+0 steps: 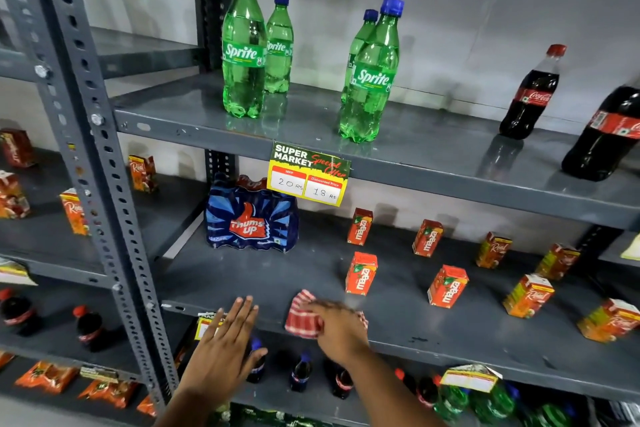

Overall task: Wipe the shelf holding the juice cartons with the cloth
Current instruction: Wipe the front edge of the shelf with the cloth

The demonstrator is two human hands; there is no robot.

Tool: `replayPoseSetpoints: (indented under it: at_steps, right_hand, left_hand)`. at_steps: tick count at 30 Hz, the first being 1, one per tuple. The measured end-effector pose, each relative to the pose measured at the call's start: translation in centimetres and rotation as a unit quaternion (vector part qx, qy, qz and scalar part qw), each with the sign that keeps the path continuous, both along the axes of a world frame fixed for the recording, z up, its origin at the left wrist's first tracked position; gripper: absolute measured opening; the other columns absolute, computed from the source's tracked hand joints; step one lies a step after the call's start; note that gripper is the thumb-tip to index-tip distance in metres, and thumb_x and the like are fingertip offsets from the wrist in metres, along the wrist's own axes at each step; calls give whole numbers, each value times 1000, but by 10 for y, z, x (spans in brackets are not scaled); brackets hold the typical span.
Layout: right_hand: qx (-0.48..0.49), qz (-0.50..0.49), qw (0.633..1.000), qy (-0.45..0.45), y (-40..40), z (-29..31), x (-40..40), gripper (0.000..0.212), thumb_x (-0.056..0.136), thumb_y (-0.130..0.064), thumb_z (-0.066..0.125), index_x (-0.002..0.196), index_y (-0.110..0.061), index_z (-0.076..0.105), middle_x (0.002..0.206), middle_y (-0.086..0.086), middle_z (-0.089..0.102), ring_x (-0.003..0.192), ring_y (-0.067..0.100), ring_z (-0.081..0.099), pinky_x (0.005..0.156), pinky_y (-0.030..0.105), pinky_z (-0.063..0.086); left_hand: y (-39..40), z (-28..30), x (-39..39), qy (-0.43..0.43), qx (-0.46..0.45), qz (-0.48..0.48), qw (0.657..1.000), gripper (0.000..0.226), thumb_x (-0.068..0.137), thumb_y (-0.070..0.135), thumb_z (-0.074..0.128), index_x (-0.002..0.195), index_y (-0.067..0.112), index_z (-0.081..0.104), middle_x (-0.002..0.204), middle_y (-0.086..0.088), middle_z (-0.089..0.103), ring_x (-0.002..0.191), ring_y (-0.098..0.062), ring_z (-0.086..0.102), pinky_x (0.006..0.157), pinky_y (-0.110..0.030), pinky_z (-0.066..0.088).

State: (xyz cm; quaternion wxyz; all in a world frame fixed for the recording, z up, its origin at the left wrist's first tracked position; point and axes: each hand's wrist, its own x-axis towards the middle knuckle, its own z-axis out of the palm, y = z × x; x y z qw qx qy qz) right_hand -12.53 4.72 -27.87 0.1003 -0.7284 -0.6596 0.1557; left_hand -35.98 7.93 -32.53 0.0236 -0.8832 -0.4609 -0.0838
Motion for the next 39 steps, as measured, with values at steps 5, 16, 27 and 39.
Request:
replayPoseSetpoints:
  at_steps: [5,16,27,39]
  right_hand:
    - [-49,-50,994,81,-27,12,29,62,67,-5,44,106,-48,67,112,-9,73,97,17,69,82,25,54]
    - [142,-103,970,170,-91,112,120,56,64,10,44,95,-23,77,96,-8,77,95,7,68,86,31,55]
    - [385,-86,909,133,-202,256,236,64,60,18,45,102,-19,77,95,-9,72,89,-5,61,77,-3,41]
    - [474,-241,847,2,-290,348,428,55,75,3,49,116,-31,66,106,4,73,79,24,61,64,32,51]
  left_hand:
    - [8,13,22,-4,30,-25,999,73,93,59,22,140,7,41,147,-10,42,138,-23,31,114,-39,10]
    - [-31,126,155,-139,218,-180,949,64,98,48,23,149,11,14,156,-11,23,146,-23,14,114,-49,18]
    - [-113,292,290,-157,369,-142,905,67,95,52,24,151,18,8,159,-6,7,147,-25,6,117,-50,3]
    - [-159,352,356,-138,395,-11,908,72,94,56,18,151,15,0,161,-7,3,148,-20,-2,118,-46,-2]
